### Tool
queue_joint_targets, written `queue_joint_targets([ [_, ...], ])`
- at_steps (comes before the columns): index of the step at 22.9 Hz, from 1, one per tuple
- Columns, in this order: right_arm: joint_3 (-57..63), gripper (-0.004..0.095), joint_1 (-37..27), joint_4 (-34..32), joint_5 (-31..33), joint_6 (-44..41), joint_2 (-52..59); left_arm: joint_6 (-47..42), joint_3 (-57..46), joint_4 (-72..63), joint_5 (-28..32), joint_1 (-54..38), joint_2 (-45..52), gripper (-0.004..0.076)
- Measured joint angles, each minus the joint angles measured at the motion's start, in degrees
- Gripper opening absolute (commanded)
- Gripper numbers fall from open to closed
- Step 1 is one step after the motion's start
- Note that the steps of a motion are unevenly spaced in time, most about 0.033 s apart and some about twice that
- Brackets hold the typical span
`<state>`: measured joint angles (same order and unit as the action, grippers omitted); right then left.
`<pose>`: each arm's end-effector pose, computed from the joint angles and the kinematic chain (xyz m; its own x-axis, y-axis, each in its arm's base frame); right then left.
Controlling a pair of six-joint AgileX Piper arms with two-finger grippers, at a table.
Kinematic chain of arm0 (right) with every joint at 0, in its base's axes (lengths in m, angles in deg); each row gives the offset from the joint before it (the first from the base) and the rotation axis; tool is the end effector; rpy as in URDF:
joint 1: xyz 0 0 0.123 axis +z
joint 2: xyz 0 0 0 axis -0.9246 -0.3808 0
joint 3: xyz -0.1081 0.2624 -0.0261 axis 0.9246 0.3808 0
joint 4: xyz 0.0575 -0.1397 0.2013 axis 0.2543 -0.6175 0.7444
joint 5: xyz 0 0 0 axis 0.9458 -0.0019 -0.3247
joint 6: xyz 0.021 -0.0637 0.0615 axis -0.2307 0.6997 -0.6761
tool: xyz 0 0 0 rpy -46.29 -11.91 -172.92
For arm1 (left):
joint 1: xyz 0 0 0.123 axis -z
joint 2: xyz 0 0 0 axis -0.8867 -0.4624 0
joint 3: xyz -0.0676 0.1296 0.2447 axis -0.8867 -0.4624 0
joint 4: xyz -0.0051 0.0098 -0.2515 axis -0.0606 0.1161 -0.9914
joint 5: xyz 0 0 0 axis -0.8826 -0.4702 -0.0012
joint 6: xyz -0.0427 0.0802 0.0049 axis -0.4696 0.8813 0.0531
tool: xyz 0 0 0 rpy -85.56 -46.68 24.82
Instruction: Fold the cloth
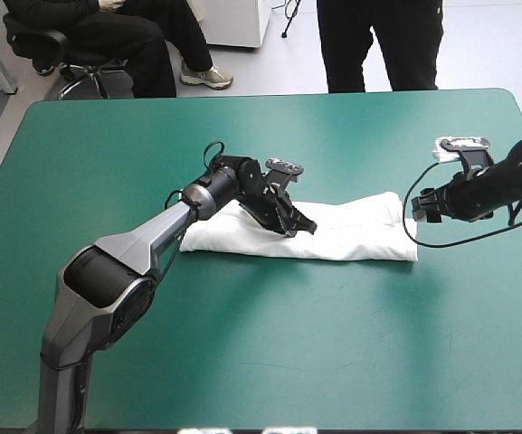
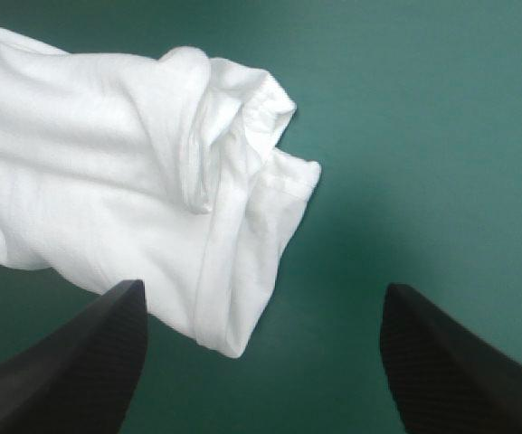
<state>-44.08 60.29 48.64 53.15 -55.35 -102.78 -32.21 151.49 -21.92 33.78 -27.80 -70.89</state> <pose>0.3204 -0.0148 0.2999 -0.8978 -0.1269 -0.4218 -0.2148 0.9622 0.1675 0.3664 -0.2865 0.2096 -0.7892 0.4799 -0.3833 0.5973 0.7451 -0.2969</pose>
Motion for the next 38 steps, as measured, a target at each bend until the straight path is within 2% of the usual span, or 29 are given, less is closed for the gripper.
queue_joint_targets([
  [7, 0.0, 0.0676, -0.04, 5.63, 2.09, 3.22, -10.67, -0.58, 0.19, 1.37, -0.23, 0.52, 0.0, -0.0018],
  [15, -0.22, 0.0664, -0.12, 9.48, 3.62, 4.68, -16.12, -0.62, 0.19, 1.43, -0.23, 0.52, 0.0, -0.0018],
  [16, -0.47, 0.0634, -0.42, 10.12, 4.34, 4.99, -16.63, -0.62, 0.19, 1.49, -0.23, 0.52, 0.0, -0.0018],
  [18, -1.16, 0.0512, -0.62, 11.67, 6.08, 5.91, -18.03, -0.62, 0.19, 1.47, -0.23, 0.52, 0.0, -0.0018],
  [19, -1.28, 0.0386, -0.7, 12.38, 6.61, 6.09, -18.47, -0.62, 0.19, 1.47, -0.23, 0.52, 0.0, -0.0018],
  [20, -1.3, 0.033, -0.7, 13.55, 7.5, 6.3, -19.17, -0.62, 0.19, 1.47, -0.23, 0.52, 0.0, -0.0018],
  [21, -1.3, 0.0178, -0.7, 14.0, 7.91, 6.29, -19.57, -0.62, 0.19, 1.5, -0.23, 0.52, 0.0, -0.0018],
  [24, -1.3, -0.0022, -0.7, 14.97, 8.87, 6.29, -20.78, -0.62, 0.19, 1.54, -0.23, 0.52, 0.0, -0.0018],
  [33, -1.88, -0.0013, -0.56, 17.39, 9.04, 6.35, -21.15, -0.13, 0.19, 1.54, -0.46, 0.52, 0.0, -0.0018],
  [38, -8.66, -0.0013, -0.51, 22.36, 9.37, 6.55, -14.67, -0.04, 0.19, 1.61, -0.81, 0.54, 0.24, -0.0018],
])
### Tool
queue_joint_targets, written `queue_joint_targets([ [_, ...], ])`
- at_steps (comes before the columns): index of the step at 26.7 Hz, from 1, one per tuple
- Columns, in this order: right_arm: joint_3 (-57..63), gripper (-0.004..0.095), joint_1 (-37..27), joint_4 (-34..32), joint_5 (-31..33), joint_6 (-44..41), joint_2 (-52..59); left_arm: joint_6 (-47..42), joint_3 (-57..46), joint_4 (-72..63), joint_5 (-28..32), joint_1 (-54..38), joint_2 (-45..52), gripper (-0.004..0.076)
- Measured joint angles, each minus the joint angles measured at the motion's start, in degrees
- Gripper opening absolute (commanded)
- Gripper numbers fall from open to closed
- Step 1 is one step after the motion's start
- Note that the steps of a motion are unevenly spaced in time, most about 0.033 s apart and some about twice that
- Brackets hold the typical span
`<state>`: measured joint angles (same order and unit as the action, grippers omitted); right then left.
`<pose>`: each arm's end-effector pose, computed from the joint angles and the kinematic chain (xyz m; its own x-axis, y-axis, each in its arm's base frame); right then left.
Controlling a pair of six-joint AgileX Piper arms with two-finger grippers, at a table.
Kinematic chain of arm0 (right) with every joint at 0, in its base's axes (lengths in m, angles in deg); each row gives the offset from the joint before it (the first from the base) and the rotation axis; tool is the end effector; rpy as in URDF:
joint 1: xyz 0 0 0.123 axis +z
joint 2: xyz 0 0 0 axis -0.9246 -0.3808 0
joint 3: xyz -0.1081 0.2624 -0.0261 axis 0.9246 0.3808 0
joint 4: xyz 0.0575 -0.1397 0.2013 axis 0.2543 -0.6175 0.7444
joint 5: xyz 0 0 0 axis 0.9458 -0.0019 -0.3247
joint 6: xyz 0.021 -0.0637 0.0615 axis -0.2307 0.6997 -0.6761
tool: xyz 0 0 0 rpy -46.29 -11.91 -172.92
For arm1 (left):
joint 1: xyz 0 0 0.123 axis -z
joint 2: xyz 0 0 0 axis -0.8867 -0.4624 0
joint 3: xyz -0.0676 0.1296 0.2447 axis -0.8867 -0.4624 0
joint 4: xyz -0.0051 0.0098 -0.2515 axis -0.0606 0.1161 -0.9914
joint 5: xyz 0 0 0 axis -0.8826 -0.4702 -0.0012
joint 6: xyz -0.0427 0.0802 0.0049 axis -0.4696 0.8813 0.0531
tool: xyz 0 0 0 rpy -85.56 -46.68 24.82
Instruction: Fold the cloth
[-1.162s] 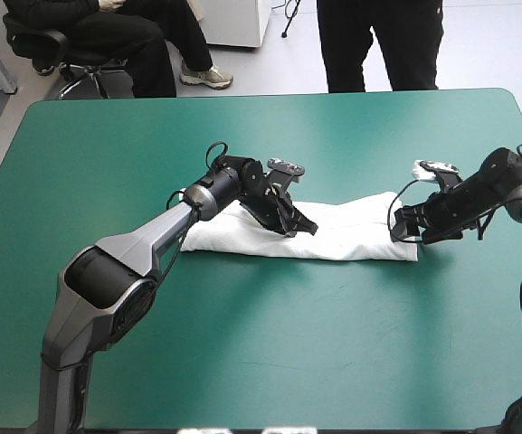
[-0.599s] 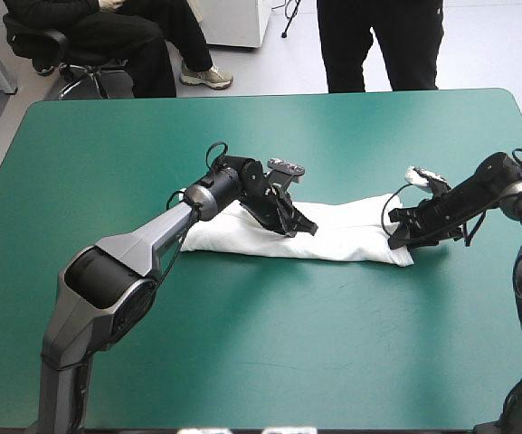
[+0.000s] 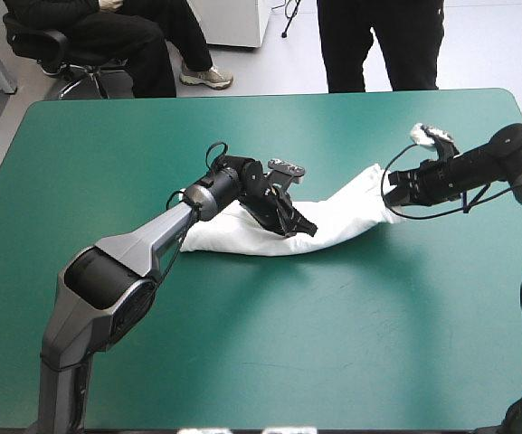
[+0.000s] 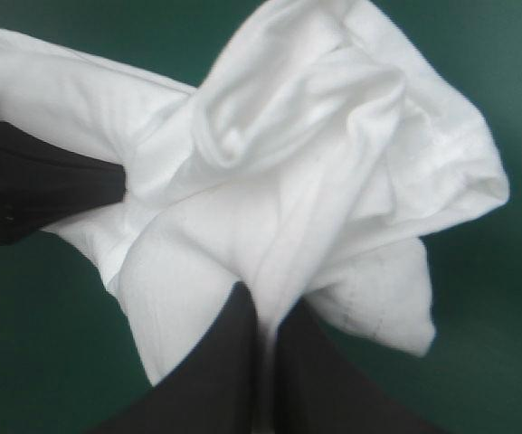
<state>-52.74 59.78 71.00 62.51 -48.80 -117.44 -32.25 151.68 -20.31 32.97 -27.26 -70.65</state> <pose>0.3720 0.0060 0.2664 -0.9440 -0.0523 -0.3257 -0.2345 0.8009 0.5510 0.3635 -0.2878 0.2114 -0.7747 0.5062 -0.3790 0.6162 0.7386 -0.2733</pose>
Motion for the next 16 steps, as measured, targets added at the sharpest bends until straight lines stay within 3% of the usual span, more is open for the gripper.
queue_joint_targets([
  [16, -6.45, -0.0013, 0.36, 0.78, 2.42, -0.07, 5.9, 0.0, -0.18, 0.2, -0.58, 0.07, 0.7, -0.0018],
])
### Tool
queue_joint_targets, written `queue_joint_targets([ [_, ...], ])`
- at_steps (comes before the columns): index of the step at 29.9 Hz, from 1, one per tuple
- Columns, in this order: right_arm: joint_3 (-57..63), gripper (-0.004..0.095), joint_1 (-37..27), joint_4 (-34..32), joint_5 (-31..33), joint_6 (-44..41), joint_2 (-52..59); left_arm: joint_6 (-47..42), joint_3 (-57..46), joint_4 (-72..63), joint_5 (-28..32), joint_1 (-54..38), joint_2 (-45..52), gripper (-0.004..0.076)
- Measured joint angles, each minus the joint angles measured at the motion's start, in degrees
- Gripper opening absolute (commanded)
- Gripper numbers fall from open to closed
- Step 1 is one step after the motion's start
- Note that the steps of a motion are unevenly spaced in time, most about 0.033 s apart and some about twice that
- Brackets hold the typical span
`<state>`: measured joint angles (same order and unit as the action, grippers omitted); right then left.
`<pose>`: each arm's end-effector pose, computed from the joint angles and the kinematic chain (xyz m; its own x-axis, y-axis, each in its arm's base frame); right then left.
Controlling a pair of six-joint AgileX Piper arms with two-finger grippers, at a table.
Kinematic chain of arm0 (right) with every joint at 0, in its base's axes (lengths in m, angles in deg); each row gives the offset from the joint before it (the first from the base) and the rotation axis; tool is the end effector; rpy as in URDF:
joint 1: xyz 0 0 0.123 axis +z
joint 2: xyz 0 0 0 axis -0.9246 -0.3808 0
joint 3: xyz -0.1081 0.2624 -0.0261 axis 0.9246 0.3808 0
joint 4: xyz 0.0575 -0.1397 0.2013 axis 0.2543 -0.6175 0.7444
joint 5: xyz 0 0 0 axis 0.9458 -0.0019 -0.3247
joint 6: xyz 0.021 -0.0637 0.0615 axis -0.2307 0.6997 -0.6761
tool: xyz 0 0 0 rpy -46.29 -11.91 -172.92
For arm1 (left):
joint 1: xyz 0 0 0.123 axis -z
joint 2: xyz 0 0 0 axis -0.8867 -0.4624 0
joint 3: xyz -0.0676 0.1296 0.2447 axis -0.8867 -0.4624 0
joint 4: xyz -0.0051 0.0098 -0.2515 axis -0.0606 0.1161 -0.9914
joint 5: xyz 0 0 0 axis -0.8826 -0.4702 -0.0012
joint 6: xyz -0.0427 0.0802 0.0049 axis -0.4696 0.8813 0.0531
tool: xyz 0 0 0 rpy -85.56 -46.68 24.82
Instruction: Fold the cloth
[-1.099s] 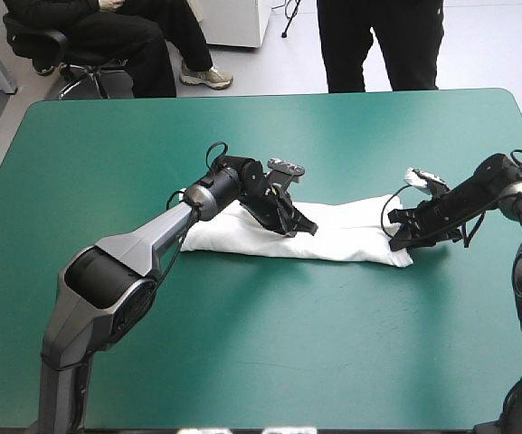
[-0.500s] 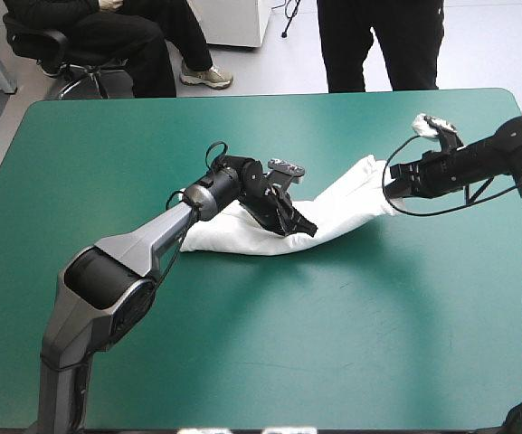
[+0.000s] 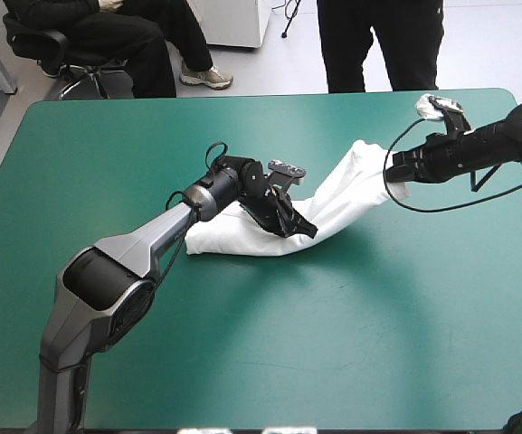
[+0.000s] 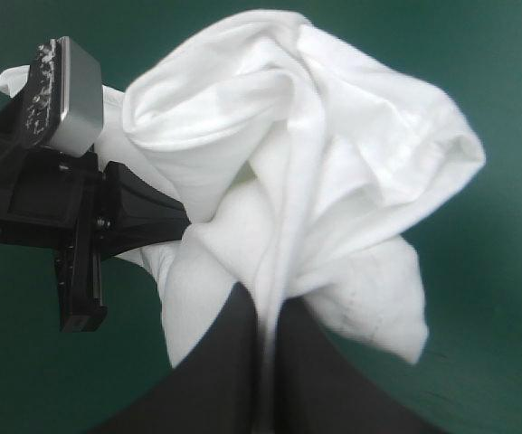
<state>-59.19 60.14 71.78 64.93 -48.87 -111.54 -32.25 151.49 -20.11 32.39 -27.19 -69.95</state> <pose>0.3607 0.0115 0.3346 -0.8662 -0.0827 -0.4927 -0.3556 0.7948 0.4918 0.3612 -0.2868 0.2157 -0.7715 0.5114 -0.3785 0.6206 0.7358 -0.2710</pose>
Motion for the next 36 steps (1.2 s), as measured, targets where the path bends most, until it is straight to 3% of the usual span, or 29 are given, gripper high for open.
queue_joint_targets([
  [6, -0.31, -0.0013, 0.0, 0.13, -0.47, 0.05, 0.0, -2.4, -0.01, 9.27, -3.36, -0.14, 6.16, -0.0018],
  [12, -0.67, -0.0013, 2.05, 1.3, -0.73, 0.05, 0.0, -4.45, 0.47, 12.4, -7.08, -5.26, 19.52, -0.0018],
  [18, -1.03, -0.0013, 8.64, 1.74, -1.19, 0.09, 0.0, -4.63, 0.51, 13.64, -9.14, -13.76, 35.2, -0.0018],
  [23, -1.03, -0.0013, 15.71, 1.95, -5.15, -1.07, 0.0, -5.77, 0.7, 16.82, -10.84, -16.22, 44.94, -0.0018],
  [33, -5.77, -0.0012, 29.29, 4.21, -10.41, -2.32, -7.05, -7.17, 0.7, 17.82, -13.24, -16.23, 50.31, -0.0018],
  [36, -9.92, 0.0034, 32.47, 6.55, -10.59, -2.32, -12.33, -7.27, 0.7, 17.82, -13.44, -16.23, 50.31, -0.0018],
])
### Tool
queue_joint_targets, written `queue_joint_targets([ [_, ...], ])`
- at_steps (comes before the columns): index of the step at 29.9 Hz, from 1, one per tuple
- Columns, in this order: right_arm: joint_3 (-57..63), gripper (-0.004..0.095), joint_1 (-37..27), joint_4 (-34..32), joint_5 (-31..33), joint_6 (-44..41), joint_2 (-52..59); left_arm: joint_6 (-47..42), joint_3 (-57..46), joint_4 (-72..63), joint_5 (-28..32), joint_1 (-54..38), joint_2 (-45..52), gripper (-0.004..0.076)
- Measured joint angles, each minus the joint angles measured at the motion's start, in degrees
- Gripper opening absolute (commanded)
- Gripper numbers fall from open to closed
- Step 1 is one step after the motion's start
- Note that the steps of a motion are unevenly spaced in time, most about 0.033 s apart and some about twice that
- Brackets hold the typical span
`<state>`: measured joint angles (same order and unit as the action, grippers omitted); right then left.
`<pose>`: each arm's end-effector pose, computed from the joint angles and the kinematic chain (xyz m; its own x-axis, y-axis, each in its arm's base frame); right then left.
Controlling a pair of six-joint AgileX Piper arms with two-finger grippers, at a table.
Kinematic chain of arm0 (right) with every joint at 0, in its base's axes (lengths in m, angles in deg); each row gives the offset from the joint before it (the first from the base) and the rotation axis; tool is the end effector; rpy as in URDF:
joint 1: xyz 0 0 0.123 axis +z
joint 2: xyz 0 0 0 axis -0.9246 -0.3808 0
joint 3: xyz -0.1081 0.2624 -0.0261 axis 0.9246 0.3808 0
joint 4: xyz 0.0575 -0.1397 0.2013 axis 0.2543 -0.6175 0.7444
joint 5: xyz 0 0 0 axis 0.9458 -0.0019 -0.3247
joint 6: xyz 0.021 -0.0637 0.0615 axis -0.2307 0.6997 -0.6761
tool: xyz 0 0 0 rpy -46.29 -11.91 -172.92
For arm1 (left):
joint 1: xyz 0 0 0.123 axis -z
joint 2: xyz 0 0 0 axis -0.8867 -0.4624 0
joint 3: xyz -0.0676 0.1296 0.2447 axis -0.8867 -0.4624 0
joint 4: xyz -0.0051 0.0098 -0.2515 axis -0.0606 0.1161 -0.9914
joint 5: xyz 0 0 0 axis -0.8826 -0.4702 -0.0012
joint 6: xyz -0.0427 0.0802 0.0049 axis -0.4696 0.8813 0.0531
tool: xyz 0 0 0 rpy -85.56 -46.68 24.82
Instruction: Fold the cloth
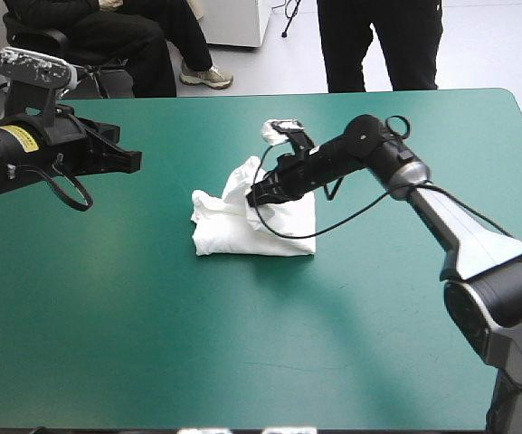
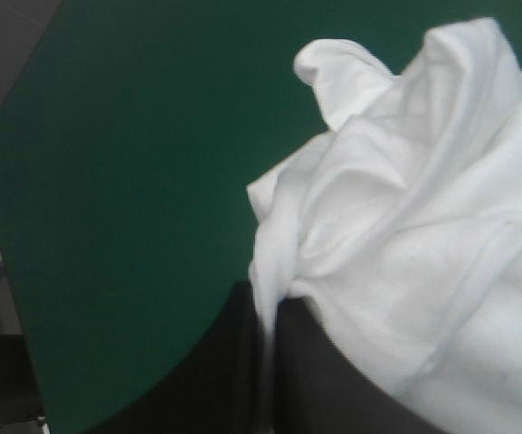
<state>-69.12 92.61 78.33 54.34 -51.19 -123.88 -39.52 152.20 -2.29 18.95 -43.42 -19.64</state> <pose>0.3611 0.2346 0.3093 -0.7584 -0.3433 -0.5540 -0.6436 0.5288 0.5533 0.2017 -0.0739 0.5170 -0.4767 0.2137 -0.8527 0.3846 0.9229 0.0163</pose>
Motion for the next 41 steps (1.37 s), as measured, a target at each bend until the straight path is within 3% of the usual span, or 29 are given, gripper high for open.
queue_joint_targets([
  [3, -5.13, 0.0182, 2.61, 3.58, 1.21, 0.81, -5.11, 0.0, 0.0, 0.21, 0.0, 0.0, 0.0, -0.0018],
  [7, -12.57, 0.0465, 5.86, 5.51, 5.07, 1.31, -10.85, -0.22, 0.0, 1.49, 0.0, 0.0, 0.0, -0.0018],
  [10, -16.71, 0.0588, 7.24, 5.91, 7.99, 1.31, -13.45, -0.3, 0.0, 1.68, 0.0, -0.05, 0.0, -0.0018],
  [20, -20.65, 0.058, 4.6, 1.67, 9.54, -1.14, -13.74, -0.36, 0.0, 1.71, -0.11, -0.05, 0.0, -0.0018],
  [29, -16.36, 0.0581, -1.45, -21.2, 9.93, -10.96, -3.0, -0.36, 0.0, 1.66, -0.44, -0.05, 0.0, -0.0018],
  [37, 1.26, 0.0581, -6.8, -23.84, 9.92, -11.35, 7.94, -0.36, 0.0, 1.29, -0.25, -0.05, 0.0, -0.0017],
  [41, 7.24, 0.0583, -6.97, -22.23, 5.58, -9.58, 7.56, -0.36, 0.0, 0.83, 0.52, -0.05, 0.0, -0.0017],
])
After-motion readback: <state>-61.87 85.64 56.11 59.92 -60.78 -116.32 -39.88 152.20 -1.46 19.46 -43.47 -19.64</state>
